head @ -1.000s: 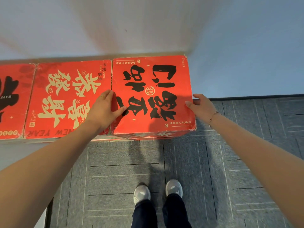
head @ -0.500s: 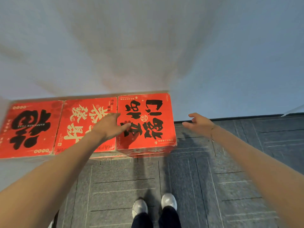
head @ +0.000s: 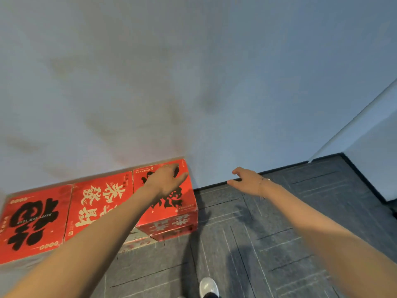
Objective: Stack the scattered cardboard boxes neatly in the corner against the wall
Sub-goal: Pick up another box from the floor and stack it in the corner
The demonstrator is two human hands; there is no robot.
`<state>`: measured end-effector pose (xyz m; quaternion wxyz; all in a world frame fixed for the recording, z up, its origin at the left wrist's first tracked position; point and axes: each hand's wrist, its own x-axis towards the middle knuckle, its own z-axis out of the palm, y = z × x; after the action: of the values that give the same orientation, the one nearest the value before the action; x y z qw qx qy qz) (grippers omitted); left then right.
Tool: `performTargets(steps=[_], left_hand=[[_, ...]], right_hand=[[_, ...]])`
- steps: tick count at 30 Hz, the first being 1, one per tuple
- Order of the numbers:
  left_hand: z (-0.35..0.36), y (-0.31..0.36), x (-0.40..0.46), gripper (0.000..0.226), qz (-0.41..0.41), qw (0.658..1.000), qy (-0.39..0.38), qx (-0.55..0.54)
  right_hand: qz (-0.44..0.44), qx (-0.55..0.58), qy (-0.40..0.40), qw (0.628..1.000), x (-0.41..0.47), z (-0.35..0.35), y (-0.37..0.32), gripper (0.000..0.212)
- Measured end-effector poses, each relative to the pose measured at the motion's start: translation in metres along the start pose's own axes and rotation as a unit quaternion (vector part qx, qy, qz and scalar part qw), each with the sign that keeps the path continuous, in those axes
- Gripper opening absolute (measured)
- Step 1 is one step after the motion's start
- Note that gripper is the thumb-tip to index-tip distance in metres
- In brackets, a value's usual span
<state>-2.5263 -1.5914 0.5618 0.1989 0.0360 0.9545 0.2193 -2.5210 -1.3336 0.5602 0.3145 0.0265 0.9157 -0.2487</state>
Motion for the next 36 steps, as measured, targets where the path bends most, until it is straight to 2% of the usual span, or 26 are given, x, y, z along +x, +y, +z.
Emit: performTargets(steps=[4,9,14,18,22,29,36], left_hand=[[-0.001,0.048,-0.001,0.065,0.061,0.998,-0.005,-0.005],[0.001,0.108,-0.012,0.065,0.132,0.99,-0.041,0.01],[0.012,0.168,-0.037,0.066,0.214,0.971,-0.092,0.056],[0.034,0.216,-0.068,0.064,0.268,0.949,-0.144,0.087],[0.069,0.269,-0.117,0.061,0.338,0.918,-0.181,0.105],[0.146,0.374,-0.234,0.062,0.474,0.838,-0.227,0.146],[0.231,0.453,-0.379,0.063,0.559,0.768,-0.269,0.159]], right_hand=[[0.032,0.068,0.06,0.995,-0.041,-0.018,0.017,0.061],[0.08,0.146,0.133,0.977,-0.107,-0.018,0.041,0.062],[0.143,0.188,0.221,0.946,-0.192,-0.004,0.078,0.056],[0.215,0.218,0.258,0.916,-0.266,0.023,0.116,0.058],[0.29,0.253,0.305,0.871,-0.347,0.056,0.152,0.055],[0.389,0.317,0.386,0.774,-0.506,0.13,0.2,0.053],[0.469,0.349,0.427,0.69,-0.669,0.216,0.254,0.054]])
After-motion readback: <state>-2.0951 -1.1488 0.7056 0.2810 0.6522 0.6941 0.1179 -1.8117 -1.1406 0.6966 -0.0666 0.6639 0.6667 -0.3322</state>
